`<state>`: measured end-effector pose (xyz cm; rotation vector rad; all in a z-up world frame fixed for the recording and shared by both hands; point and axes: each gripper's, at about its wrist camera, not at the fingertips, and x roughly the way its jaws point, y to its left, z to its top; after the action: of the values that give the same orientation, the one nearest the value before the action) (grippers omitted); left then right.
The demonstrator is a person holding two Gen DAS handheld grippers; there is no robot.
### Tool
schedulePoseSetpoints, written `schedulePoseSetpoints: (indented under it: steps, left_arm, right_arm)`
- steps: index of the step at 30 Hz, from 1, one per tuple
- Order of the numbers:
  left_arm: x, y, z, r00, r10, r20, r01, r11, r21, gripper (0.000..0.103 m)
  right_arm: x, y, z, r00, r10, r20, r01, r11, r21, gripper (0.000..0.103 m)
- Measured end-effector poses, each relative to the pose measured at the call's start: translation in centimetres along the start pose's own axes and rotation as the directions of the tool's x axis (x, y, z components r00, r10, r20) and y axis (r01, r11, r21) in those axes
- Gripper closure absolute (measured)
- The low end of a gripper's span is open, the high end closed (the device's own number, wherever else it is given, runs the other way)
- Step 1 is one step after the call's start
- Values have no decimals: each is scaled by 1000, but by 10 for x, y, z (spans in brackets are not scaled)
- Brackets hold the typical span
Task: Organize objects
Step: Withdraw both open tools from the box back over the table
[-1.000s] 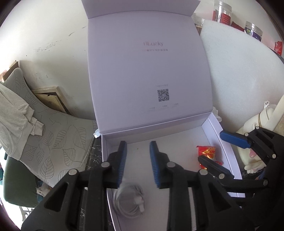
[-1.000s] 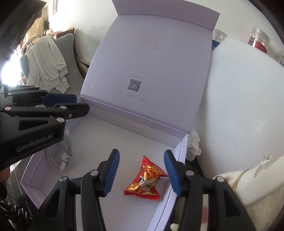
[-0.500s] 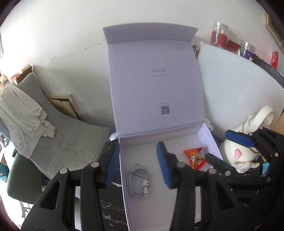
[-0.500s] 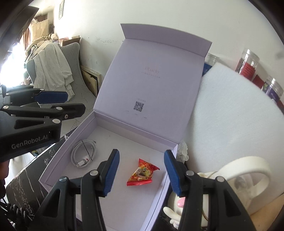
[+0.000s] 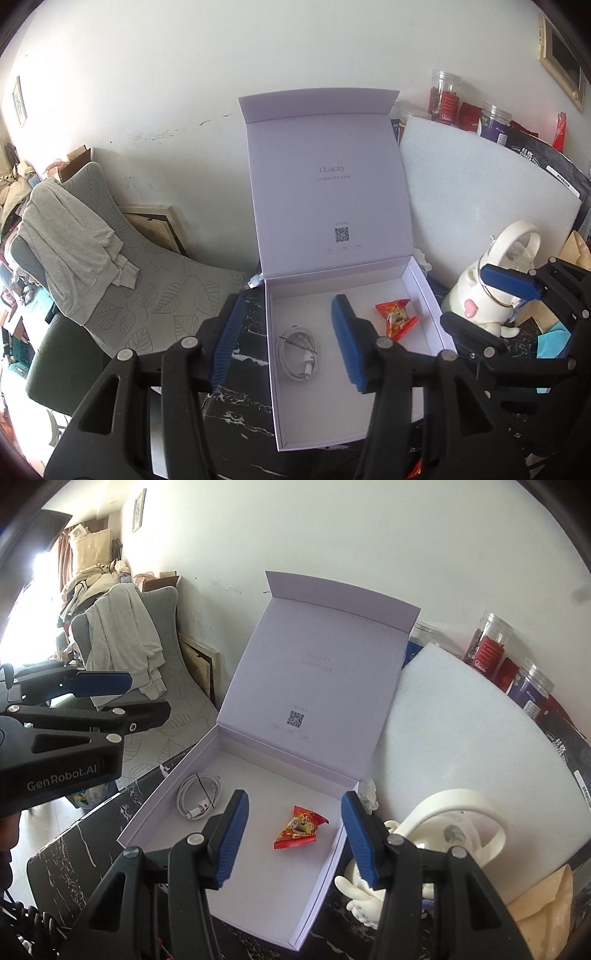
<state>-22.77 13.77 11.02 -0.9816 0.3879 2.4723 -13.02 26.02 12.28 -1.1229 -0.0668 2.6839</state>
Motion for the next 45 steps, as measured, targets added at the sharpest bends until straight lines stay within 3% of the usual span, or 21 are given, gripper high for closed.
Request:
schedulePoseSetpoints:
  steps: [18, 45]
  left_arm:
    - [-58, -7, -44, 999, 29, 18, -29, 1000, -5, 38]
    - [-104, 4, -138, 998, 51, -40, -54, 996, -68, 32]
  right_arm:
    - [-66, 21, -35, 999, -16, 35, 17, 1000, -18, 47]
    - [-102, 69, -106, 999, 33, 11, -33, 998, -50, 47]
